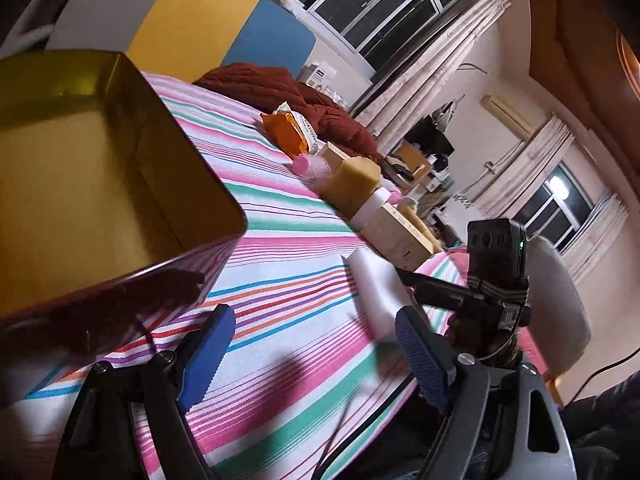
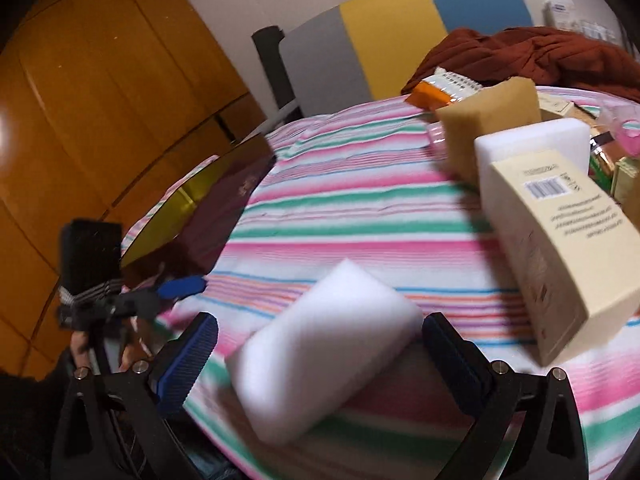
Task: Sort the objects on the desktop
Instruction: 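Grasp the white melamine sponge with the left tool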
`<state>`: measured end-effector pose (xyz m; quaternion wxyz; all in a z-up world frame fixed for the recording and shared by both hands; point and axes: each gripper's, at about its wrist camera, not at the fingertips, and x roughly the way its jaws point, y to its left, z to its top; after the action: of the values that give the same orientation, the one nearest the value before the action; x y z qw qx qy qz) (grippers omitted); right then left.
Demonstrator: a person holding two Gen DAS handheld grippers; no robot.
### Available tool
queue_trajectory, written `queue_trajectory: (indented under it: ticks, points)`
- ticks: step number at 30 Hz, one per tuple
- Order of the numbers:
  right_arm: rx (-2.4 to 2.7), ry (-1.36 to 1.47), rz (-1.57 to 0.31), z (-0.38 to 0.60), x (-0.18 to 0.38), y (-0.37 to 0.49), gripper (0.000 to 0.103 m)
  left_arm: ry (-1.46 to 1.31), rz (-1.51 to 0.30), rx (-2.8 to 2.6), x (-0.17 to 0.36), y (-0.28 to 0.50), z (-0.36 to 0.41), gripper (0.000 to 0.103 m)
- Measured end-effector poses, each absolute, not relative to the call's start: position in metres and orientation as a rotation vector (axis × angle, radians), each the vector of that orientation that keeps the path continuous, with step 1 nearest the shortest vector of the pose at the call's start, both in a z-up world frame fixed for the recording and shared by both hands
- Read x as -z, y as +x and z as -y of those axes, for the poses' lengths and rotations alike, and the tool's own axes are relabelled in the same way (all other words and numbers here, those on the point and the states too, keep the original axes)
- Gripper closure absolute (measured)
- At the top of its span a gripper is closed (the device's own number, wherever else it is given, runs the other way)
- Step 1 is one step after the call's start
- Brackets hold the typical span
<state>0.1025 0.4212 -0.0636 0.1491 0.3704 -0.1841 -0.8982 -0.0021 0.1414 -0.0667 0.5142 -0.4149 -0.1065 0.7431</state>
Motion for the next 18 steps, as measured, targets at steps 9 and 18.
queue_trajectory:
  ticks: [9, 18]
  points:
    - [2.711, 1.046, 0.411, -0.434, 0.033, 0.147, 0.0, -0.978, 0.056, -1.841, 0.038, 0.019, -0.186, 0.019]
    - [2.902, 1.16, 0.255, -0.467, 0.021, 0.176, 0.0, -0.949, -0.17, -1.755, 0.024, 0.038, -0.262, 0.019]
